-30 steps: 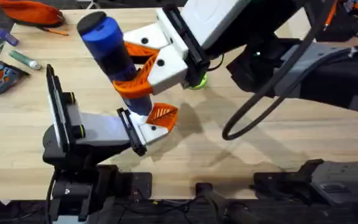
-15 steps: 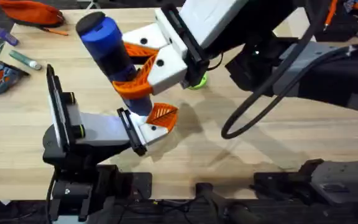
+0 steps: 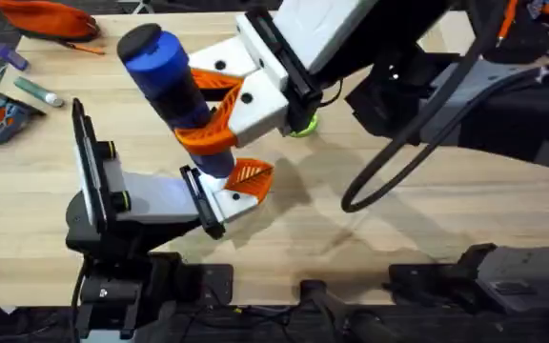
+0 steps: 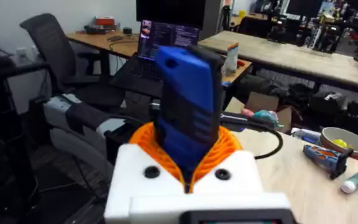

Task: Pick up the gripper from the table and insert it into the empty holder that is missing its gripper. Then pick up a screw, insert it into the mounting hole, and use the screwdriver to tighten it. Finally, clean up the table by picking up the vegetable and placing it into the bucket.

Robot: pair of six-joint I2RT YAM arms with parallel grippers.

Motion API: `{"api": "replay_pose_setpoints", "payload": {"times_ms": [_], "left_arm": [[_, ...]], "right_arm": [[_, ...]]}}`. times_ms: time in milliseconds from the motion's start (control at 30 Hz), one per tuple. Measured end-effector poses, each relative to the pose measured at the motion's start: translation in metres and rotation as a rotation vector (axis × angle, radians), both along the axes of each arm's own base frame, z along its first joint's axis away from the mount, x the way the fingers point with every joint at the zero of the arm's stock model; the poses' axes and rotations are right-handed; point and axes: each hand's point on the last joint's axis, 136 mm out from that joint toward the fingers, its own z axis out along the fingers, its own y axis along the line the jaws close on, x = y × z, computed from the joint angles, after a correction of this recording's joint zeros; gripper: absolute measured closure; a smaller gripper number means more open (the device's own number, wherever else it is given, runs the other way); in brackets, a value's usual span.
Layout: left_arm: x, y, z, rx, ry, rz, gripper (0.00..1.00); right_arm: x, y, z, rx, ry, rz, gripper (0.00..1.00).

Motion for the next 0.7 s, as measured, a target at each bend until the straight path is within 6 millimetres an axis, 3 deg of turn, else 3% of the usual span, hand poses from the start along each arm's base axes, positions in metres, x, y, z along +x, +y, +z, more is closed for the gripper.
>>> {"api": "replay_pose_setpoints", "payload": {"times_ms": [333,567,633,700], "left_arm": [[0.000,0.000,0.000,0.000,-0.001,-0.002,0.988],[0.000,0.000,0.000,0.000,-0.002,-0.002,0.988],[0.000,0.000,0.000,0.000,-0.001,-0.002,0.988],[0.000,0.000,0.000,0.000,-0.001,-0.002,0.988]], "right_arm": [[-0.002,-0.002,0.004,0.021,-0.022,0.011,0.978],[-0.009,-0.007,0.024,0.043,-0.019,0.047,0.978],[-0.010,-0.007,0.042,0.040,-0.017,0.068,0.978],[-0.008,-0.007,0.047,0.033,-0.008,0.069,0.978]]}}
